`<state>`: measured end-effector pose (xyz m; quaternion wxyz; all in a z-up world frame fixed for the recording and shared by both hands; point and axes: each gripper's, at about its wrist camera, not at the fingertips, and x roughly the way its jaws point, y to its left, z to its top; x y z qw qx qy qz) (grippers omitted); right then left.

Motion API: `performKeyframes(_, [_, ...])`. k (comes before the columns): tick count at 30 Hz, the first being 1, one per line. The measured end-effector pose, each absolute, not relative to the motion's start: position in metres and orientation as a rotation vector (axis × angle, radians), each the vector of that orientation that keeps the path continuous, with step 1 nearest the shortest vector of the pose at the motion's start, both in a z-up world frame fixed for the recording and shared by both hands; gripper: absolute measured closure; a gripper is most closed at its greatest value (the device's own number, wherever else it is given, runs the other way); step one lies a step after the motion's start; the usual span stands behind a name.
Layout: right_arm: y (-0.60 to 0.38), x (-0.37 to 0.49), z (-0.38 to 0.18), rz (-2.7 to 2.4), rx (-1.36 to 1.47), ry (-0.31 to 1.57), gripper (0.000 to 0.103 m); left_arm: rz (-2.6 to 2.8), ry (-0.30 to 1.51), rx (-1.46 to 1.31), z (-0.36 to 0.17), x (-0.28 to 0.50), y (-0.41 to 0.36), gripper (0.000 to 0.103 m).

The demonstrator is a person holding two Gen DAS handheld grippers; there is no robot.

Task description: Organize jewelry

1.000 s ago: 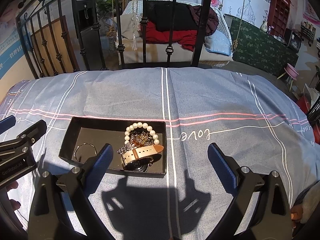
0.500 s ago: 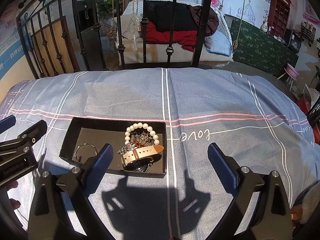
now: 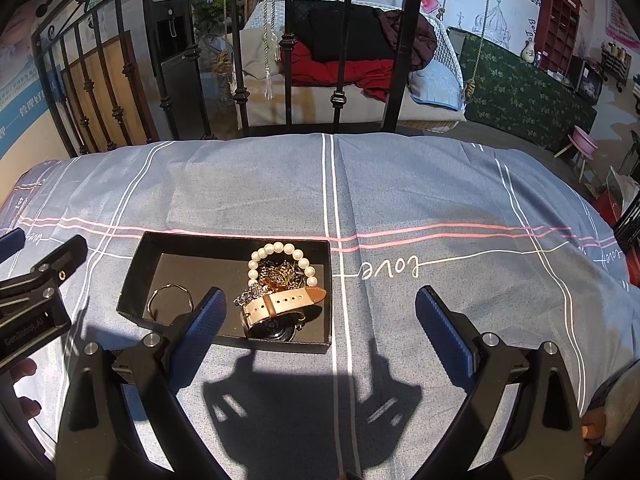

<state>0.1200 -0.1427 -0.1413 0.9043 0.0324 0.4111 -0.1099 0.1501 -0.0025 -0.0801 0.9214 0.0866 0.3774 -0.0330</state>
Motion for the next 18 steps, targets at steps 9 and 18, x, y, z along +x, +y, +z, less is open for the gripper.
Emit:
performKeyframes(9, [-0.1415, 0.1189, -0.1441, -0.228, 0.07, 0.853, 0.009, -0.059, 0.767, 0.178, -0.079, 0.1511, 0.0001, 0.006])
performKeyframes(18, [-0.1418, 0.1183, -0.1436, -0.229, 0.07, 0.85, 0.009, -0.065, 0.763, 0.183, -0.0791, 0.1498, -0.0023, 0.006])
